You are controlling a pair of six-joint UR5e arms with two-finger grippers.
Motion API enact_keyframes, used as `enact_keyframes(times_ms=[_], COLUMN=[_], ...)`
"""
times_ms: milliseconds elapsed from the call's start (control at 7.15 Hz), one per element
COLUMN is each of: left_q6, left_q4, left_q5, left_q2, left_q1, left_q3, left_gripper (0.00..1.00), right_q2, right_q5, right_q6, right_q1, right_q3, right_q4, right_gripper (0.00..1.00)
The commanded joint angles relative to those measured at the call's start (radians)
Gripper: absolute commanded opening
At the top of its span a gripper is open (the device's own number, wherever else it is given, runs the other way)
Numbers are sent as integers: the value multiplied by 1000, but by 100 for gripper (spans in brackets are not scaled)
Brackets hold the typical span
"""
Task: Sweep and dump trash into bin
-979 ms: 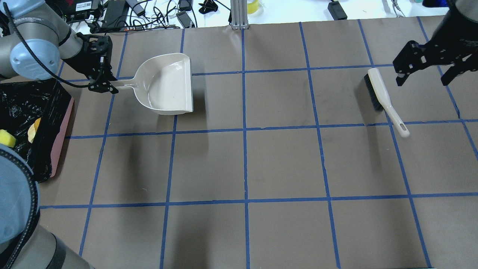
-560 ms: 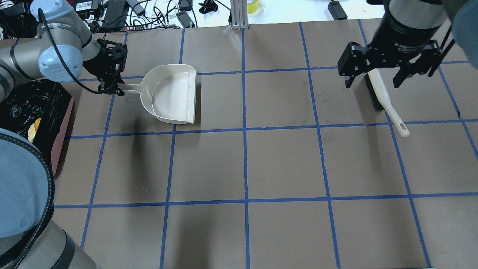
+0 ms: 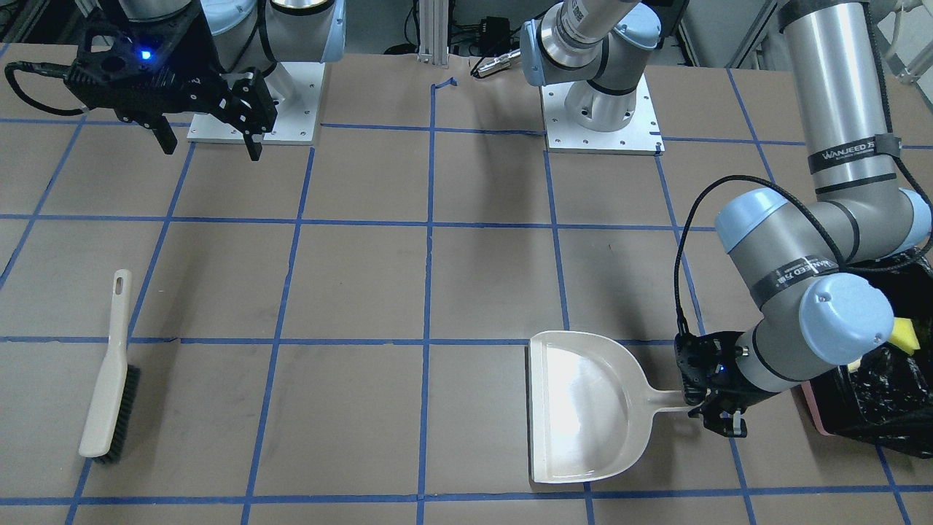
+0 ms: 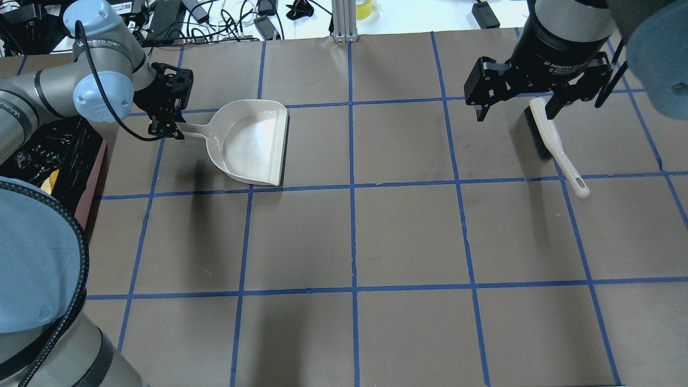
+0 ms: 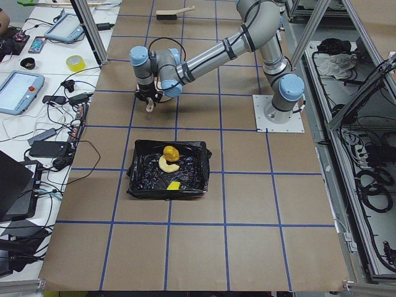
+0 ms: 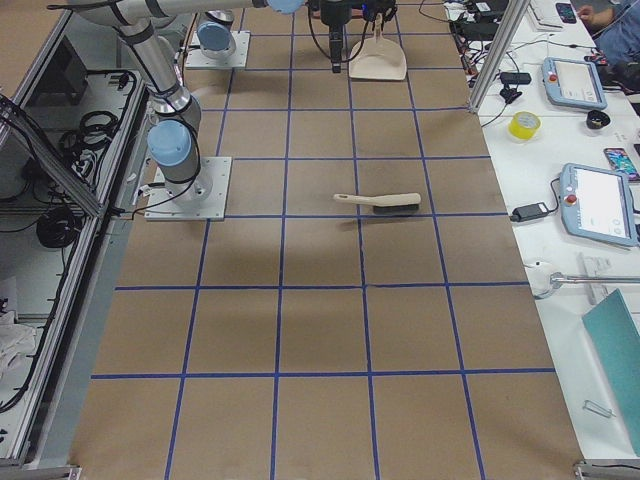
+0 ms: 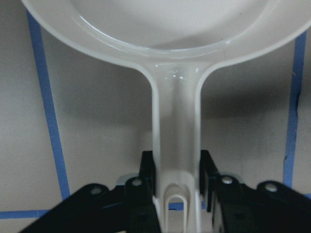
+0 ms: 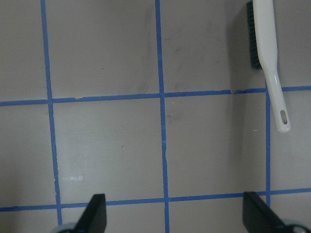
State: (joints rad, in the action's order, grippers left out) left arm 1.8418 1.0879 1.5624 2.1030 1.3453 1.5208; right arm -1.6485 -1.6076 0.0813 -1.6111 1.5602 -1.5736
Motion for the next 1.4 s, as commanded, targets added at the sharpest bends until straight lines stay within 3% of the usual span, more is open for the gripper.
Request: enact_keyframes(times_ms=[0,420,560,839,1259], left_q6=[-4,-175,-255,-474,-651], left_q4=[-5,9,18,101,264], left_q5=[-4,-21,-72,-133,-121], left_q2=[0,-75,-113,-173,-282], left_q1=[0,18,20,26,35], left_q3=[27,30,29,27,33], left_gripper=[87,92,93,100,100], right_q2=[-10,-33,-31,-31,-36], right_q5=[-5,-1,0,-6,2], right_q6=[0,3,3,5,8], right_q1=[0,0,2,2,0], right_q3=[-5,-2,-5,-5,-2], right_q4=[-16,-17,-22,-20,-19], right_gripper=[100,100,100,100,100])
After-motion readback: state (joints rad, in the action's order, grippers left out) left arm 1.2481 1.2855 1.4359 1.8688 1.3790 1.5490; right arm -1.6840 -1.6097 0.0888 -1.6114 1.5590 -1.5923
